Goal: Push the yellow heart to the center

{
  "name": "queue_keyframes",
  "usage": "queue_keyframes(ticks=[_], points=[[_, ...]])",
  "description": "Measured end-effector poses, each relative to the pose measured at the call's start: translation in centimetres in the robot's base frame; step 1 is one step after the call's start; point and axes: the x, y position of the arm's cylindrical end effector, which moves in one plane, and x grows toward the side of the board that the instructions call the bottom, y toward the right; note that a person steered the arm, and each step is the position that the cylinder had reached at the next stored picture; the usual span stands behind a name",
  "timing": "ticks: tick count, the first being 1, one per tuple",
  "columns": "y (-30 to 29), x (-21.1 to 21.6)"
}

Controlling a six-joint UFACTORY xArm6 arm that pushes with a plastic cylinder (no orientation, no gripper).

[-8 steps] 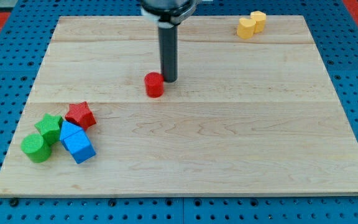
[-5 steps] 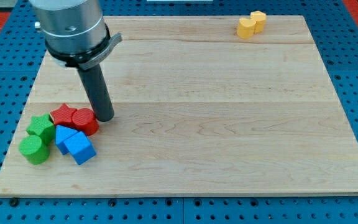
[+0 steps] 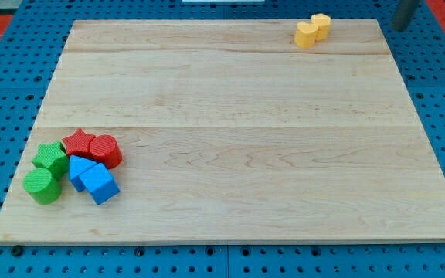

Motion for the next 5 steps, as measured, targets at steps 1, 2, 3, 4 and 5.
queue_keyframes(ticks=[1,2,3,4,5], points=[[-1.5,-0.2],[-8.7,0.3],[-14.5,0.3],[-16.4,1.6],[-18.0,6.3]])
